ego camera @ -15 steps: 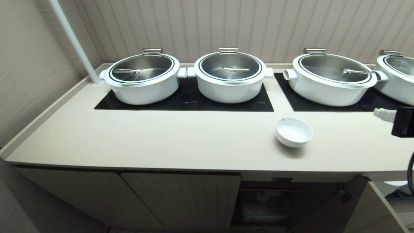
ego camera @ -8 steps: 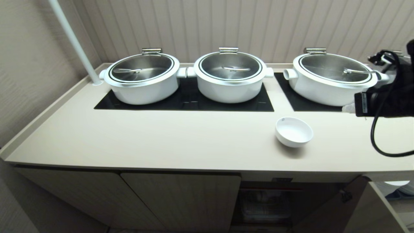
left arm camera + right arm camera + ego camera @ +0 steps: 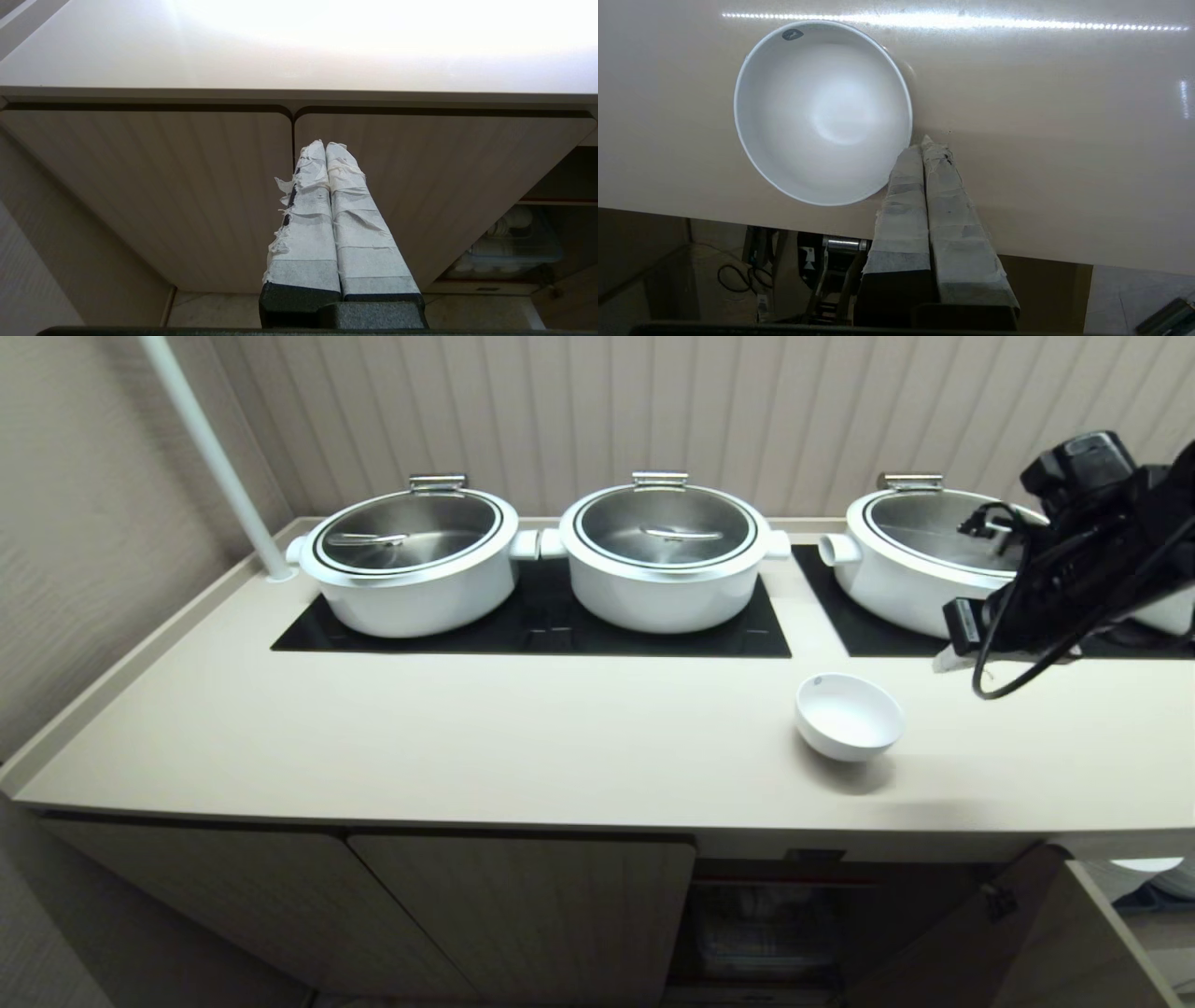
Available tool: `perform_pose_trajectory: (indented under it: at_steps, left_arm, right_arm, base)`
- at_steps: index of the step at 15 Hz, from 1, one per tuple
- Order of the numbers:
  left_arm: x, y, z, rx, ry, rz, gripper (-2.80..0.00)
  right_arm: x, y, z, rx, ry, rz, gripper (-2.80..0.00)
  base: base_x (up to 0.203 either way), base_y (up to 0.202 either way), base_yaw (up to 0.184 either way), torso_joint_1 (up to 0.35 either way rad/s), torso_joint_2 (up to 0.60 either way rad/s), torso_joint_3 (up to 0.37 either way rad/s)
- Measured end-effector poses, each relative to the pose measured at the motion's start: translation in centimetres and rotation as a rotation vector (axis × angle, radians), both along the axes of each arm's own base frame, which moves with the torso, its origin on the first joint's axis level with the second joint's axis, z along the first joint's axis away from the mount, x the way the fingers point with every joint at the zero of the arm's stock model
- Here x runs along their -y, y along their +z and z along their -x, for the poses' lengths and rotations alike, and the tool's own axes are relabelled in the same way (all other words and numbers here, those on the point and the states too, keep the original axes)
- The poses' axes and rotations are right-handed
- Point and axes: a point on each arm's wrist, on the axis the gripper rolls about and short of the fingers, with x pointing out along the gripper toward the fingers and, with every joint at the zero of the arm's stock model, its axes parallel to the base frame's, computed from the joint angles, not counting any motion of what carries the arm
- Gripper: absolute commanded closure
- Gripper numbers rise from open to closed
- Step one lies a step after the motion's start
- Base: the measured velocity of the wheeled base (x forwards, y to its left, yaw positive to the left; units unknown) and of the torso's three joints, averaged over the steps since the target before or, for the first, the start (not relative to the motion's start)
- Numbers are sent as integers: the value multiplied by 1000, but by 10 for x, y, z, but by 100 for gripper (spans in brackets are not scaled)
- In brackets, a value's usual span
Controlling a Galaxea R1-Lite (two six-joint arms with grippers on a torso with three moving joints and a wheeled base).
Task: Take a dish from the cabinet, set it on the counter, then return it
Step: Pick up the bowl from the table
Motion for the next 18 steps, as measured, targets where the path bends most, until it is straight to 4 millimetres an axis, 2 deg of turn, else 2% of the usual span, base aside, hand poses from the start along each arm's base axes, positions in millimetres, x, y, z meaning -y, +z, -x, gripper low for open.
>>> perform_pose_trajectory:
  at_steps: [6, 7, 12, 18]
  left_arm:
    - [0, 0, 0, 0, 0, 0, 0]
    - [0, 0, 0, 0, 0, 0, 0]
    - [0, 0, 0, 0, 1, 0, 0]
    - [0, 0, 0, 0, 0, 0, 0]
  right_arm:
    - [-10, -29, -27, -82, 20, 2, 0]
    - [-11, -32, -29, -91, 21, 1, -280]
    - [-11, -37, -40, -43, 21, -1, -280]
    - [-11, -43, -45, -53, 18, 0, -280]
  base:
    - [0, 0, 0, 0, 0, 0]
    - [0, 0, 0, 0, 0, 0]
    - [0, 0, 0, 0, 0, 0]
    - [0, 0, 0, 0, 0, 0]
